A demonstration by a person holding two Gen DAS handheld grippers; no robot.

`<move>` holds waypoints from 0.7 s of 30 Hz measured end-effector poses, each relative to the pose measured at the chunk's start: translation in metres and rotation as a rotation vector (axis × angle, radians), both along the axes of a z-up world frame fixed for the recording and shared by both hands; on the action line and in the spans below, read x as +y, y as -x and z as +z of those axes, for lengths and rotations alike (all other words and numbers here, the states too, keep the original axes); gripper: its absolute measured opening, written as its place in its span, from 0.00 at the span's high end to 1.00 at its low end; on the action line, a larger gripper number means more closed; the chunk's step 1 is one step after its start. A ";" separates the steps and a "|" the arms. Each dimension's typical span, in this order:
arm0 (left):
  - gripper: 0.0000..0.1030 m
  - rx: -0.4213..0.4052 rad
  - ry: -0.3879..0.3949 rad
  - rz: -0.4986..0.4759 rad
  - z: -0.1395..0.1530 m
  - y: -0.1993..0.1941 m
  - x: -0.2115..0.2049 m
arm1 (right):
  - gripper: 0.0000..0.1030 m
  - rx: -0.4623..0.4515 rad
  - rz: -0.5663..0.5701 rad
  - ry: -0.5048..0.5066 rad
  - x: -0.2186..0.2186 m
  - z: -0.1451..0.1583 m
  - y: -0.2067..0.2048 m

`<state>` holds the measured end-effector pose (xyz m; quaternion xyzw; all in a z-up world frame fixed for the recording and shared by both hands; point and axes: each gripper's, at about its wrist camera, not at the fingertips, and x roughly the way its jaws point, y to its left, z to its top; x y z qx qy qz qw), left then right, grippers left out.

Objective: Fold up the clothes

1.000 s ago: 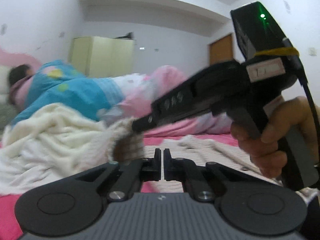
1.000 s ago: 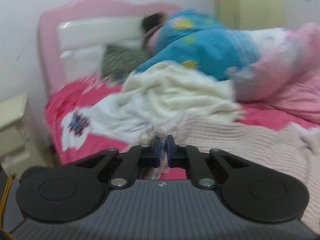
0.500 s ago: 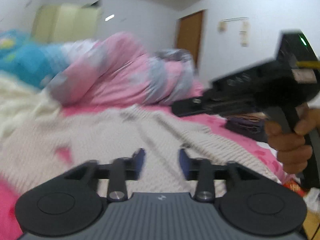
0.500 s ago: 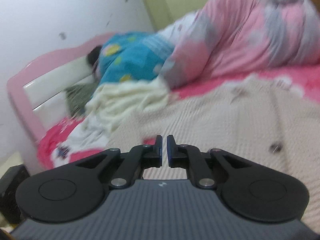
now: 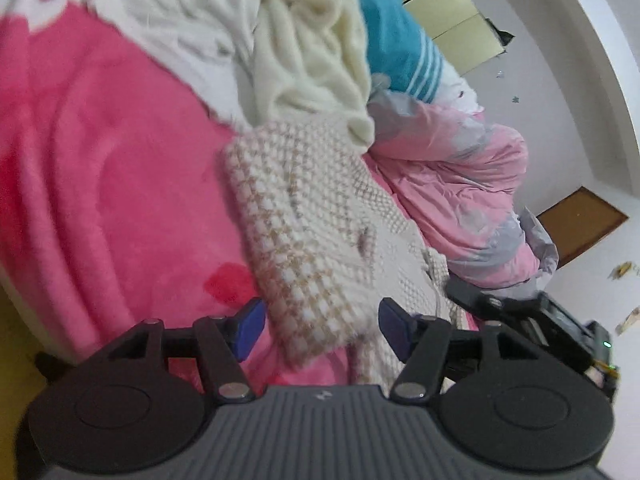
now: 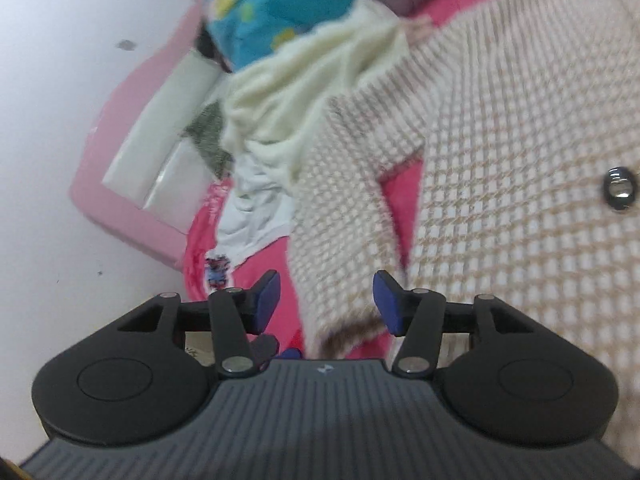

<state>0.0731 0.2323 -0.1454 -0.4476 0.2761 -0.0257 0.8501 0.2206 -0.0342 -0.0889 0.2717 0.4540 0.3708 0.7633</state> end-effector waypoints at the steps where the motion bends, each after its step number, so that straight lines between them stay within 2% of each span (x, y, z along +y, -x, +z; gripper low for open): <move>1: 0.42 0.011 0.010 -0.004 -0.004 -0.006 0.001 | 0.50 0.006 0.001 0.032 0.007 -0.003 -0.007; 4: 0.42 0.020 0.029 -0.014 -0.011 -0.015 0.002 | 0.50 -0.015 0.026 0.150 0.030 -0.009 -0.023; 7: 0.43 0.005 0.025 -0.031 -0.010 -0.009 -0.001 | 0.50 -0.002 0.076 0.181 0.045 -0.014 -0.033; 9: 0.46 -0.003 0.020 -0.036 -0.010 -0.007 -0.002 | 0.50 0.010 0.138 0.198 0.062 -0.019 -0.037; 10: 0.52 -0.001 0.014 -0.033 -0.010 -0.006 -0.003 | 0.51 0.007 0.164 0.221 0.071 -0.022 -0.036; 11: 0.63 0.004 0.004 -0.028 -0.009 -0.005 -0.003 | 0.56 -0.007 0.172 0.241 0.077 -0.024 -0.035; 12: 0.70 0.005 0.000 -0.027 -0.009 -0.005 -0.003 | 0.72 -0.027 0.170 0.255 0.079 -0.024 -0.034; 13: 0.78 0.003 -0.002 -0.029 -0.008 -0.006 -0.003 | 0.80 -0.046 0.169 0.268 0.082 -0.023 -0.033; 14: 0.79 0.001 -0.003 -0.031 -0.008 -0.008 -0.003 | 0.86 -0.062 0.158 0.260 0.080 -0.020 -0.032; 17: 0.83 -0.059 -0.001 -0.078 0.009 -0.015 -0.012 | 0.88 -0.110 0.103 0.173 0.060 0.002 -0.025; 21: 0.84 -0.251 -0.067 -0.228 0.064 -0.023 -0.058 | 0.88 -0.243 -0.036 0.069 -0.001 0.057 -0.004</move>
